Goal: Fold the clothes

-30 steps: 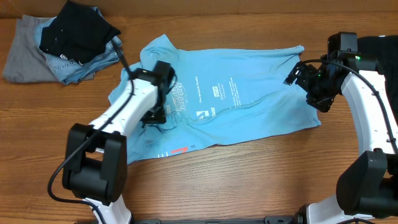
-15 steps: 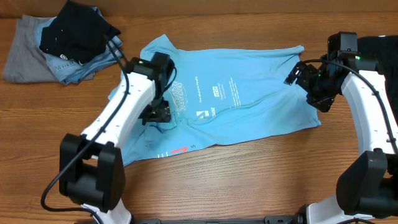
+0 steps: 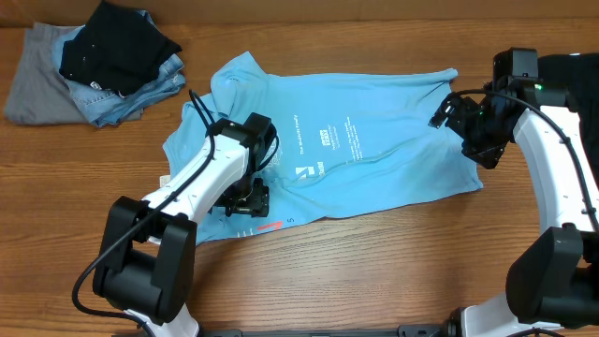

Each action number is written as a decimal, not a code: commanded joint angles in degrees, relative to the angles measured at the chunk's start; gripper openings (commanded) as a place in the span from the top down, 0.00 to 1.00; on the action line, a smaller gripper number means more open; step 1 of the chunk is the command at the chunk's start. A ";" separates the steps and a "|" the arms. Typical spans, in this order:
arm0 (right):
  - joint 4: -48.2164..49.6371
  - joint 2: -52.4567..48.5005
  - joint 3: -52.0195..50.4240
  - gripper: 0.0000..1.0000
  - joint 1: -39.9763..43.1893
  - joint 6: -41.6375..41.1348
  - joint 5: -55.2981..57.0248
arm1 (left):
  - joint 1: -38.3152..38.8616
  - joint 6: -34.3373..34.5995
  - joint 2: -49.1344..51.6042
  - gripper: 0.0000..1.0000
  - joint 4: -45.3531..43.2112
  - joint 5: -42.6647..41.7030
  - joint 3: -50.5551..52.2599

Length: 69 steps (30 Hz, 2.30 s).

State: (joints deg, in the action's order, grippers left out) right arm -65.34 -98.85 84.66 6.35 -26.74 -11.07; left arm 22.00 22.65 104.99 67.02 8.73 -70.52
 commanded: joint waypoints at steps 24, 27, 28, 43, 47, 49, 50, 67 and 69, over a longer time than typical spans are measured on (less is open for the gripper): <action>-0.96 0.79 0.79 0.00 -0.20 1.51 1.20 | -5.01 -4.92 -1.22 0.60 -9.14 3.67 3.08; -0.98 0.79 0.79 0.00 -0.20 1.51 1.20 | -5.09 -4.92 -1.22 0.74 -9.77 3.76 3.08; -0.98 0.79 0.79 0.00 -0.20 1.51 1.20 | -5.25 -4.92 -1.22 0.81 -10.16 3.89 3.08; -1.03 0.79 0.79 0.00 -0.20 1.53 1.44 | -13.94 -2.64 -1.22 0.96 -14.60 19.78 2.84; -0.96 0.79 0.79 0.00 -0.20 1.51 1.42 | -17.51 -2.10 -1.25 0.92 -14.60 20.00 2.51; -1.01 0.79 0.79 0.00 -0.20 1.51 1.44 | -18.84 -2.05 -1.25 0.85 -14.49 20.94 2.12; -1.01 0.79 0.79 0.00 -0.20 1.53 1.42 | -19.52 -2.05 -1.25 0.69 -14.19 20.87 1.68; 1.22 0.79 -8.50 0.37 -0.20 1.33 2.03 | -19.39 -1.29 -1.29 0.09 5.27 -8.92 -8.83; 3.39 0.76 -11.61 0.52 -0.20 1.27 2.01 | -18.60 -1.27 -1.27 0.38 6.10 -10.62 -7.13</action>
State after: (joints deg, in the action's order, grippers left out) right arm -63.22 -98.85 76.31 6.33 -25.02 -9.63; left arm 2.17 21.19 104.90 72.42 6.66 -79.24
